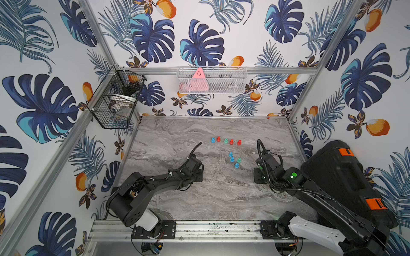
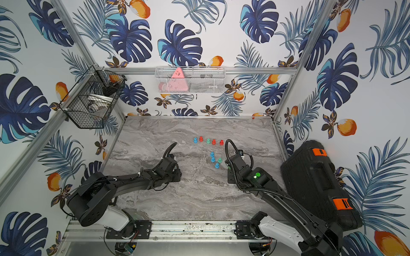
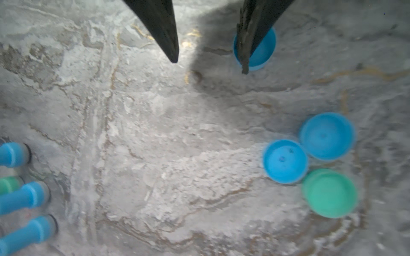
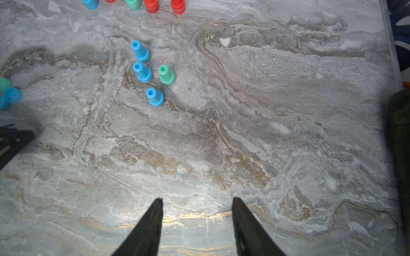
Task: Close the stamp cap
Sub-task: Move the cover to the center of the board.
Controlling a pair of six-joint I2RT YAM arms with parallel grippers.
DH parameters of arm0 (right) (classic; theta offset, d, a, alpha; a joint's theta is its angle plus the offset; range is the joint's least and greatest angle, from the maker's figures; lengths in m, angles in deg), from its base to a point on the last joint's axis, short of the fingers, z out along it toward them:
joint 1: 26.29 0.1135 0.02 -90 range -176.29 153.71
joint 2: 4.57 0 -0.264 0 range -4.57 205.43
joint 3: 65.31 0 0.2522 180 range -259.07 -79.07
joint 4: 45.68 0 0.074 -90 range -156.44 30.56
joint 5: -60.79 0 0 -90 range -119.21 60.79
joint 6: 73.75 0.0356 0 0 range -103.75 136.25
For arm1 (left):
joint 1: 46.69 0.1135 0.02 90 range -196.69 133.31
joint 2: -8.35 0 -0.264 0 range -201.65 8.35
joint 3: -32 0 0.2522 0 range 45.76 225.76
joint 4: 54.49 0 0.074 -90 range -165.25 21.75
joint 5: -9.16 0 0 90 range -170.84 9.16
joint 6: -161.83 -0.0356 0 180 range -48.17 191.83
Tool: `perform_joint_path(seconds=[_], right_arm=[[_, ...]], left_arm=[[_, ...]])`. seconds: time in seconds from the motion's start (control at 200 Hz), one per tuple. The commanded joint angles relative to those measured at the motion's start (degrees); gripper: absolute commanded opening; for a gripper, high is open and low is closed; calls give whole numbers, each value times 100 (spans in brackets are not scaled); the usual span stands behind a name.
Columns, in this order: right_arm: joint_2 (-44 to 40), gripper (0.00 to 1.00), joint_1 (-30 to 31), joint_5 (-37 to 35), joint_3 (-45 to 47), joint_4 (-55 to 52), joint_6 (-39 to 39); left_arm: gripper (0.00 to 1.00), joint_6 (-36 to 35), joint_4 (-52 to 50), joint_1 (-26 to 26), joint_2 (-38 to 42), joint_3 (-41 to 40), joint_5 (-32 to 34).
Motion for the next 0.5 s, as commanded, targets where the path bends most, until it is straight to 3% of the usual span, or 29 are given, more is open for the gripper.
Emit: perform_joint_path(seconds=[0.0,0.235,0.495], right_arm=[[-45,53,2,-48,16,106,43],[-112,53,3,-50,20,96,37],[-181,53,11,-45,25,95,35]], left_arm=[[48,293,-128,-311,-187,101,21],[48,459,-100,-1021,-730,597,168],[48,521,-112,-1438,-1269,1103,221]])
